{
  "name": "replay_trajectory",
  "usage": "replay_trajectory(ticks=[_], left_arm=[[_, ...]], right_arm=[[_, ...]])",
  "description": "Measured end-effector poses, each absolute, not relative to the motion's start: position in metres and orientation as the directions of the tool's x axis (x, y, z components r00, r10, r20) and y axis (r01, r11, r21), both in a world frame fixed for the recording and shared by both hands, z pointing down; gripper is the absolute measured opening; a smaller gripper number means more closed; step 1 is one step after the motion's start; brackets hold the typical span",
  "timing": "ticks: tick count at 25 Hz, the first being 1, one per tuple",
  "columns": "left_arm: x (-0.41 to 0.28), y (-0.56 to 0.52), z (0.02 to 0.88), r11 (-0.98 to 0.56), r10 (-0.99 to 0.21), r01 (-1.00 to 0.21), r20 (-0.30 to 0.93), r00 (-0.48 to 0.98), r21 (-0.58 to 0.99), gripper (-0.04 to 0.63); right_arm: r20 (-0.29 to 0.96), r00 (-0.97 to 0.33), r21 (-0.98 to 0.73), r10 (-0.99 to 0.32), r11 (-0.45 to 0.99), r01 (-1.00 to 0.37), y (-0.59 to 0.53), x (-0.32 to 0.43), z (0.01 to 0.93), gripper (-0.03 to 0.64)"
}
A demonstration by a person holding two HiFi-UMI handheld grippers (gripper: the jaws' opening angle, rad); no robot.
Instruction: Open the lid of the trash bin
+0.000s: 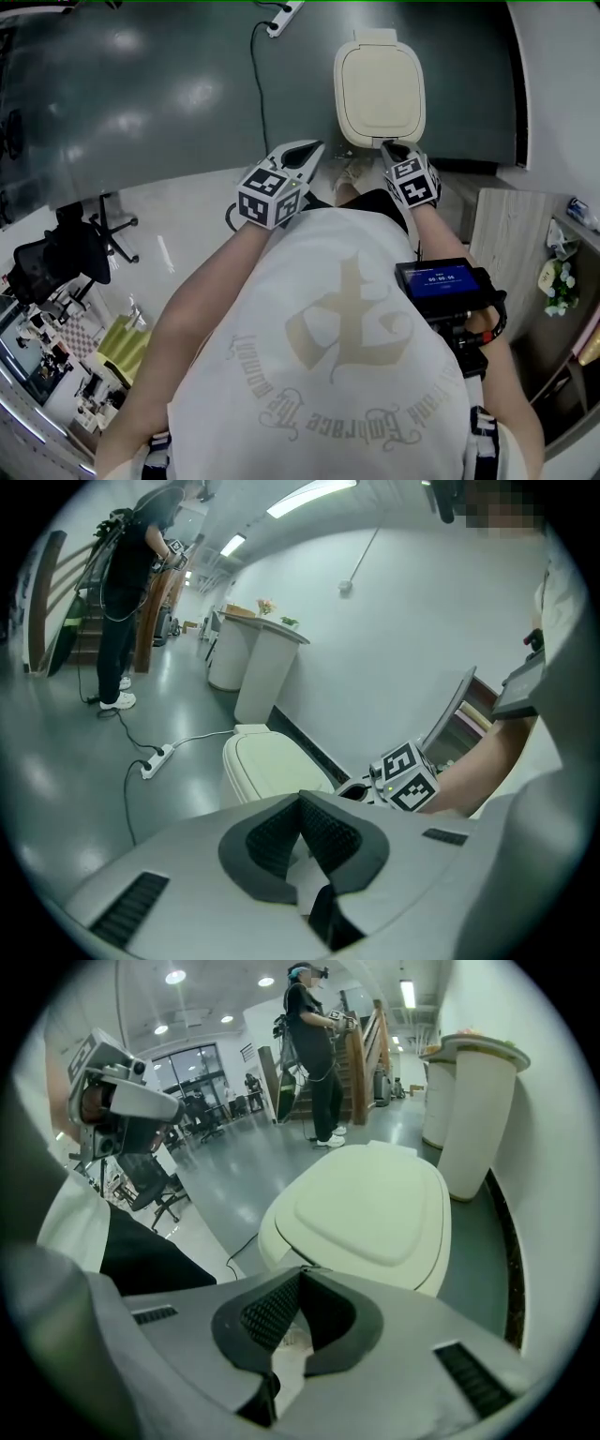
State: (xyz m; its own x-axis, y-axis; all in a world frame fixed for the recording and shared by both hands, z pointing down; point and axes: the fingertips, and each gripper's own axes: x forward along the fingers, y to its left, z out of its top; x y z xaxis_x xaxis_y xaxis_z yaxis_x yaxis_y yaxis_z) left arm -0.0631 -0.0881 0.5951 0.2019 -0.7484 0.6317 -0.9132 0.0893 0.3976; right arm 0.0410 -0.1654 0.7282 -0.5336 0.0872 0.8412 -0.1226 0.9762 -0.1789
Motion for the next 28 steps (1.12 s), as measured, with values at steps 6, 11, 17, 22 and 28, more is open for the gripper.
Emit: replay_trajectory(ticks=[6, 11, 17, 22, 28], left_arm=[[-0.072, -0.083, 0.601, 0.091, -0.749, -0.905, 0.627, 0.213, 0.415, 0.014], [-0.079, -0.077, 0.595, 0.08, -0.751, -0.907, 0.623, 0.219, 0.414, 0.014], [-0.076, -0.072, 0.595, 0.073, -0.75, -0.908, 0.623, 0.222, 0.412, 0.014], [-0.079, -0.073, 0.594, 0.077, -0.753, -0.908, 0.621, 0.217, 0.411, 0.014], [-0.079, -0.077, 0.594, 0.067, -0.752, -0.909, 0.619, 0.225, 0.412, 0.014]], right_arm=[[0.859, -0.506, -0.159, 0.078, 0.98, -0.117, -0.163, 0.034, 0.736, 0.006], [0.891, -0.449, -0.096, 0.068, 0.995, -0.04, -0.157, 0.028, 0.729, 0.008], [0.895, -0.446, -0.029, 0.018, 0.999, -0.016, -0.155, 0.03, 0.728, 0.008], [0.884, -0.467, -0.033, 0.013, 0.999, -0.035, -0.157, 0.032, 0.728, 0.008], [0.874, -0.485, -0.066, 0.034, 0.997, -0.05, -0.159, 0.031, 0.729, 0.008]])
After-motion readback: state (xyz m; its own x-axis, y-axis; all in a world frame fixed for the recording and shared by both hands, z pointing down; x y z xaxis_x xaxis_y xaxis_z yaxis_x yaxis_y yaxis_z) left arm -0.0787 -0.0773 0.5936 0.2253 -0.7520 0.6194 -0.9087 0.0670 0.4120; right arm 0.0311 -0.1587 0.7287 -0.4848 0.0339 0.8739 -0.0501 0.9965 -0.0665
